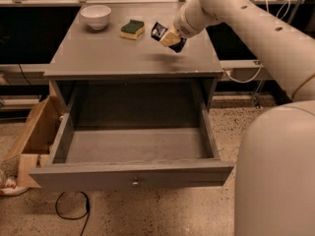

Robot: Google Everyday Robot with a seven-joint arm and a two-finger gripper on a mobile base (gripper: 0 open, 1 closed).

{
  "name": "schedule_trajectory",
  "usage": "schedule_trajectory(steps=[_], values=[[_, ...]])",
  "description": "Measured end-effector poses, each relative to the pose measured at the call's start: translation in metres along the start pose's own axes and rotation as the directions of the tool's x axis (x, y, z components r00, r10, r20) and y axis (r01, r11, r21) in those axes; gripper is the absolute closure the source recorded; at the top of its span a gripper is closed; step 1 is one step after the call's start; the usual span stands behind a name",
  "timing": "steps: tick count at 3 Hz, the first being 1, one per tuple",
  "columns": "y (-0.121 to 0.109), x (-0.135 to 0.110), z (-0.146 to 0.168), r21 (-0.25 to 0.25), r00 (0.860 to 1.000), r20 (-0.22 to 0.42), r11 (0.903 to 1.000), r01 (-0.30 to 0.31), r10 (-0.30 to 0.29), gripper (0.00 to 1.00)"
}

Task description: Pick rxbar blueberry from top drawer and place on counter

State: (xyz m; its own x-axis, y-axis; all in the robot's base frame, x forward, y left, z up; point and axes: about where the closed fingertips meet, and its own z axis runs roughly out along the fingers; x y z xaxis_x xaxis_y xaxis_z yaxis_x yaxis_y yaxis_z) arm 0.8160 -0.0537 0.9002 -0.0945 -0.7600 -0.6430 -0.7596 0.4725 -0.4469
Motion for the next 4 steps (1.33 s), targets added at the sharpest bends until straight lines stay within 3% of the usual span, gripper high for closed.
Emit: schedule_trajectory(steps=[1, 2, 4], values=[[-0.0091, -0.0030, 0.0012, 0.014, 1.000, 0.010, 0.9999, -0.007, 0.007, 0.82], [-0.0091, -0.0030, 0.0012, 0.014, 1.000, 0.010, 0.9999, -0.007, 0.007, 0.51], [-0.0091, -0.0030, 0.0013, 0.014, 1.000, 0.010, 0.9999, -0.007, 0.007, 0.04]])
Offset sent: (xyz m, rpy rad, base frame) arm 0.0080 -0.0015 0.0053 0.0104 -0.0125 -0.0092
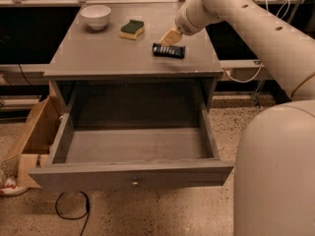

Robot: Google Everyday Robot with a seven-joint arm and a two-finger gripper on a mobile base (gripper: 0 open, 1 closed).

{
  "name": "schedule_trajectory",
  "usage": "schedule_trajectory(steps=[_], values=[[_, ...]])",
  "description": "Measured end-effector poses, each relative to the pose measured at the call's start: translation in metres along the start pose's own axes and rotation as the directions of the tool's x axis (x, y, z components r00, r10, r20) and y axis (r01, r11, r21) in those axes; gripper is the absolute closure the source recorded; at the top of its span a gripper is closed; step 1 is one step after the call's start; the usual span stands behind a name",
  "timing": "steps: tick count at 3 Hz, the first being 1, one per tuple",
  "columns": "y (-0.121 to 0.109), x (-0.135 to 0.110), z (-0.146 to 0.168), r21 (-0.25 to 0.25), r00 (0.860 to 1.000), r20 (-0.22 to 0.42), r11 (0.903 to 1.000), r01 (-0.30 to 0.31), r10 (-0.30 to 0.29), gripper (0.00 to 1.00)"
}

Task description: Pick rxbar blueberry from top drawer and place on counter

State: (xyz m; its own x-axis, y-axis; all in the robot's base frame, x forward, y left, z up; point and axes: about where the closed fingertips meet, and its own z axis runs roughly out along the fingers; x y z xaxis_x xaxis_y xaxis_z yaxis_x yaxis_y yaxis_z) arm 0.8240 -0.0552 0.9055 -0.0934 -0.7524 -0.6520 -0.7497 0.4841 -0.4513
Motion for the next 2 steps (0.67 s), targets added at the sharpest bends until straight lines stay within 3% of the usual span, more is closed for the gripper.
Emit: schedule_trajectory(steps=[2], values=[[0.0001, 0.0000, 0.0001, 0.000, 1.000, 0.000, 1.0000, 0.000, 0.000, 0.00]])
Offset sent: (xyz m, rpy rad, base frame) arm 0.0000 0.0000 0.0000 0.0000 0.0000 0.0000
